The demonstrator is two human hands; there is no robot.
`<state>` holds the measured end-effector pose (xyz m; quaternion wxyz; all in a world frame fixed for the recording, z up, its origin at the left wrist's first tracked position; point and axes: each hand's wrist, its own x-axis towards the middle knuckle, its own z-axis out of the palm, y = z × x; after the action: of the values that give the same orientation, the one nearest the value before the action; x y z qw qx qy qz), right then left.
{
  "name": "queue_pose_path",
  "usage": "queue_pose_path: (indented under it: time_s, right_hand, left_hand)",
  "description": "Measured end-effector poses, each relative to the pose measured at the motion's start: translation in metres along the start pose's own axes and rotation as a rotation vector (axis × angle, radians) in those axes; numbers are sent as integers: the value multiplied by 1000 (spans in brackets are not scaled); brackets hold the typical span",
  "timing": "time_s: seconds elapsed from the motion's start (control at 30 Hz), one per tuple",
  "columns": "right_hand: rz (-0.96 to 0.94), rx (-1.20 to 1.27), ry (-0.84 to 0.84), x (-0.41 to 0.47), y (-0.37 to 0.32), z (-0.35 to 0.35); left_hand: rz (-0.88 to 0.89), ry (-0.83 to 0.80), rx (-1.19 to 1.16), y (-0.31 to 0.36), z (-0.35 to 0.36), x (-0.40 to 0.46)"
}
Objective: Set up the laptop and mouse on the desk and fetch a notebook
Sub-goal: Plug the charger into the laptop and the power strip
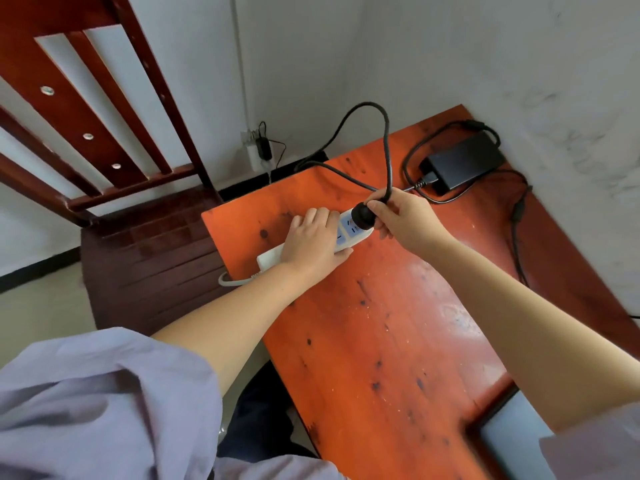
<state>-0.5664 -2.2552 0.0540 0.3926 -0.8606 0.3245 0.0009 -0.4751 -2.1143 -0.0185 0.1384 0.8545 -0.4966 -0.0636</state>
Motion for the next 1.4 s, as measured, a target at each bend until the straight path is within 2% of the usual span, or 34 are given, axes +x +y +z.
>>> queue_pose_path:
  time_s: [0.33,0.6,0.83,0.97,1.13,1.3,1.4]
  right_hand:
    - [-97,-196,-51,6,-11,10]
    - [-124,-239,-26,3,-10,16]
    - [-71,-253,-96,12,-16,7]
    - [-112,-273,-79,5,-14,15]
    - [-78,-231,-68,5,-10,8]
    - [-85,-361,-108,14,-25,8]
    - [-117,-303,-74,4,-19,12]
  left_hand:
    - [3,17,38,-1,4,1]
    - [12,21,31,-1,4,2]
    - [13,13,32,-1,4,3]
    - [22,5,29,-1,3,3]
    - [45,-3,22,-1,4,3]
    - [44,-33,36,0,0,4]
    - [42,-34,35,-1,-1,4]
